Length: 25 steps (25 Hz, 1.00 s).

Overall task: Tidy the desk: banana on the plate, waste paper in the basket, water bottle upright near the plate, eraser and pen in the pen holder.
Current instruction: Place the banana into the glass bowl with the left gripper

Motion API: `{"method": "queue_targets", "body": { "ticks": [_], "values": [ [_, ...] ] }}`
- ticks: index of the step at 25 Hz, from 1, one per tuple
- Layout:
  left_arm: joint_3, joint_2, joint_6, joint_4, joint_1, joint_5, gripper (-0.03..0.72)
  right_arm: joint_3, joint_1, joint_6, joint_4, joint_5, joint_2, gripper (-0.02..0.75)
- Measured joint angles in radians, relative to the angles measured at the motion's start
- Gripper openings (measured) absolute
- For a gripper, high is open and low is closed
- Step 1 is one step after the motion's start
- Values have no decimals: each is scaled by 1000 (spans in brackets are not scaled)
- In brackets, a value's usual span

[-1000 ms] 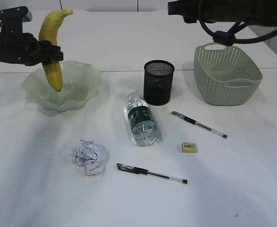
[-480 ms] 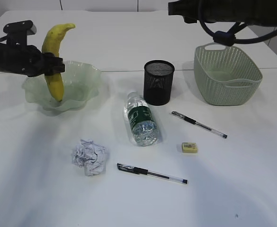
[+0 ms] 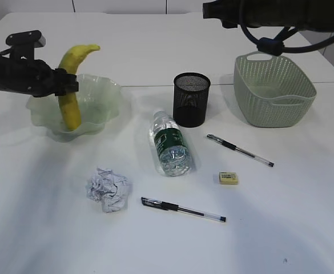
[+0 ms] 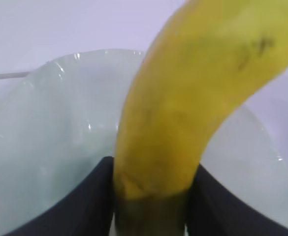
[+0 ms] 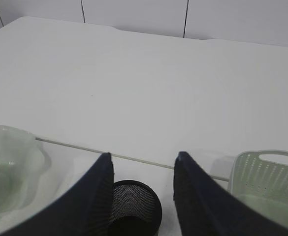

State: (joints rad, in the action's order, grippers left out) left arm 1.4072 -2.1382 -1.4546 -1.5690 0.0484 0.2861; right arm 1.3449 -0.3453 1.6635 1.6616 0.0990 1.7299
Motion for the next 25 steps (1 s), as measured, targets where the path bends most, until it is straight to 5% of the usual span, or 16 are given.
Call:
{"method": "queue_targets", "body": {
  "ticks": [25],
  "values": [
    [2,-10,0,26,0,13,316,0,0,2,0,-43,0,305]
  ]
}}
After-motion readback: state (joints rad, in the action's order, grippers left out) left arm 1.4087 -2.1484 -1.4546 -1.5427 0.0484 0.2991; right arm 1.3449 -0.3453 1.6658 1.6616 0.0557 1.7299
